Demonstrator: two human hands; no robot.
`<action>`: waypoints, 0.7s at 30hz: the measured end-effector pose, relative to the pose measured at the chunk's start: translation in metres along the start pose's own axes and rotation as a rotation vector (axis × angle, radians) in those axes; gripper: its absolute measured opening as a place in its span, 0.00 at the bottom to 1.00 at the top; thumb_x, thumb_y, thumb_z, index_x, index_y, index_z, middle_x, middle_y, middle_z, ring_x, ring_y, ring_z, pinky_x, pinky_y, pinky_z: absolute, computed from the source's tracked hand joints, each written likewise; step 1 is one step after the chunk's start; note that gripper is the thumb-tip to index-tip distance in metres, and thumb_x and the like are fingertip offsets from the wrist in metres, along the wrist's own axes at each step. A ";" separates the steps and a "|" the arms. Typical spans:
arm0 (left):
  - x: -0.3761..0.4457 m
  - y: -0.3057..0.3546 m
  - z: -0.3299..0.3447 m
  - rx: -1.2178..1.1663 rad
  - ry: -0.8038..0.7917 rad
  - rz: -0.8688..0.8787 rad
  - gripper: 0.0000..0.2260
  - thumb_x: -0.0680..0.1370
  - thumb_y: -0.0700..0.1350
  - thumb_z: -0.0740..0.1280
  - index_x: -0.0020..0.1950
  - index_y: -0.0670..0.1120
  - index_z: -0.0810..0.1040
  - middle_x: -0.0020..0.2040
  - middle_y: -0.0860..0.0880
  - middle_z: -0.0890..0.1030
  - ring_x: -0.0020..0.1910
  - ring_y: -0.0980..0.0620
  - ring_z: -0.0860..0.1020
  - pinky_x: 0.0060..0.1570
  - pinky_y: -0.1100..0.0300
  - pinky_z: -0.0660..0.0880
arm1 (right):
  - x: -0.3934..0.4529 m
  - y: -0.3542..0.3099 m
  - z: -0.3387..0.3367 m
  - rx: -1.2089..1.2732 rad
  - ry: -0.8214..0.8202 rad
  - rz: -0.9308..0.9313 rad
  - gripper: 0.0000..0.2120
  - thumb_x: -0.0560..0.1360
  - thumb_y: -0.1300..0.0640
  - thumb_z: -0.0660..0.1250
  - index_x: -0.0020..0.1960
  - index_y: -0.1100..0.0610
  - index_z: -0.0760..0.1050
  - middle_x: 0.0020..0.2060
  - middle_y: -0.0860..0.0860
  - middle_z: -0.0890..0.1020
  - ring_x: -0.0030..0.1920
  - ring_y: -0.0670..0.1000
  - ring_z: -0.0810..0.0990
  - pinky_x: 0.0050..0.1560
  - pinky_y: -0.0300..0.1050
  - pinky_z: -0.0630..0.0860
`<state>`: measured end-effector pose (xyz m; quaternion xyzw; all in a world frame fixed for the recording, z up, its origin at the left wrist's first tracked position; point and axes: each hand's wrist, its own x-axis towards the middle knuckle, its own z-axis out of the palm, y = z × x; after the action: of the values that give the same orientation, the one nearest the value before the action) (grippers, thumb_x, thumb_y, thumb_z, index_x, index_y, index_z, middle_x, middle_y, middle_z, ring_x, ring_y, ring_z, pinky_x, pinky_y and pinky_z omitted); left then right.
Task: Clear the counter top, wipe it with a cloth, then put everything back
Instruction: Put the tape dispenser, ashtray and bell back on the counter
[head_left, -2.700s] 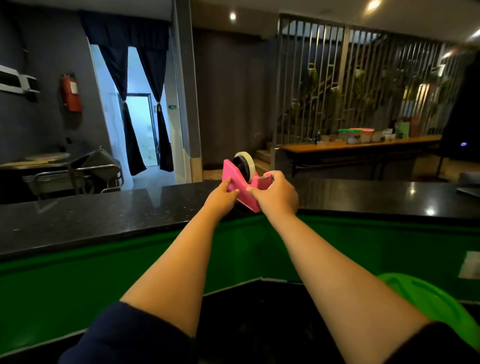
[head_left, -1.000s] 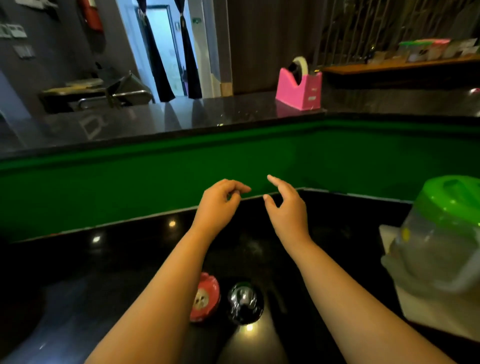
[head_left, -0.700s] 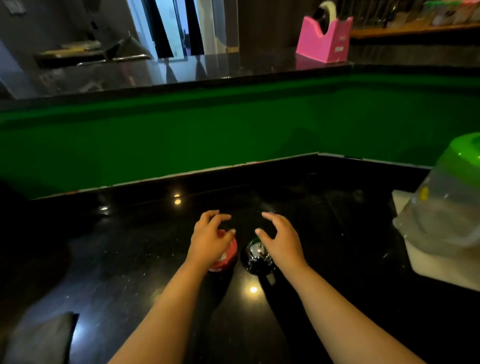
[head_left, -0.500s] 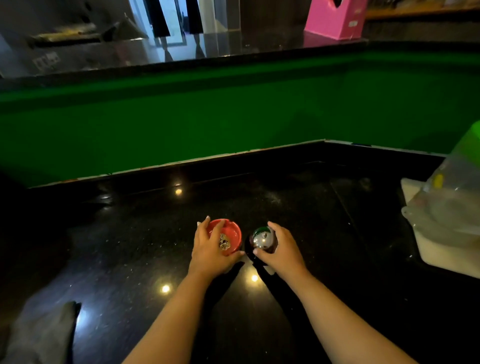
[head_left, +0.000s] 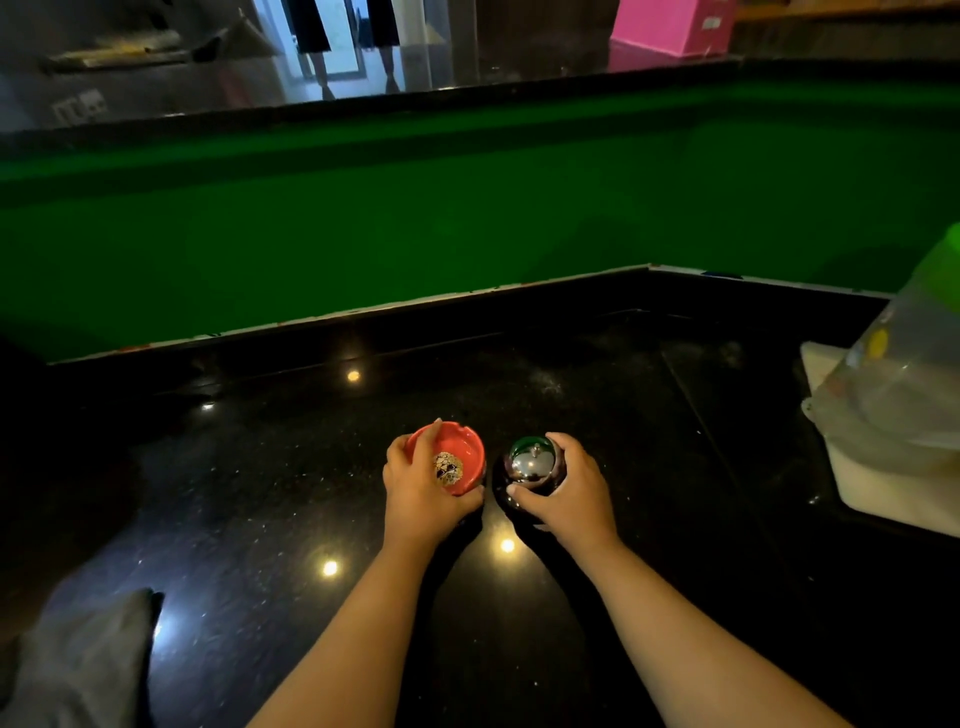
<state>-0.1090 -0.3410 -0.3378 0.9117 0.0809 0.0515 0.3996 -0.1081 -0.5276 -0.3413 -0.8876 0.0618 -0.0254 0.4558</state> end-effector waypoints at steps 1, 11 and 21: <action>-0.002 0.004 -0.004 -0.016 -0.006 0.004 0.43 0.64 0.50 0.79 0.73 0.60 0.59 0.72 0.49 0.56 0.71 0.45 0.59 0.63 0.52 0.66 | -0.001 -0.003 -0.003 0.007 0.007 -0.009 0.39 0.61 0.48 0.80 0.68 0.49 0.67 0.62 0.49 0.73 0.64 0.50 0.72 0.59 0.39 0.70; 0.004 0.078 -0.071 -0.059 0.030 0.203 0.45 0.61 0.54 0.79 0.72 0.62 0.58 0.68 0.48 0.64 0.67 0.45 0.66 0.65 0.46 0.69 | 0.009 -0.070 -0.070 0.093 0.154 -0.119 0.38 0.63 0.50 0.79 0.68 0.52 0.68 0.61 0.52 0.72 0.62 0.51 0.73 0.57 0.37 0.67; 0.057 0.206 -0.129 -0.069 0.111 0.418 0.45 0.61 0.55 0.80 0.70 0.62 0.58 0.65 0.50 0.68 0.63 0.50 0.69 0.63 0.51 0.71 | 0.088 -0.165 -0.162 0.114 0.318 -0.321 0.35 0.62 0.47 0.79 0.65 0.52 0.70 0.57 0.52 0.76 0.57 0.52 0.76 0.56 0.43 0.74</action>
<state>-0.0521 -0.3747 -0.0973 0.8900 -0.0899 0.1861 0.4063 -0.0232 -0.5742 -0.1137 -0.8438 -0.0105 -0.2403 0.4797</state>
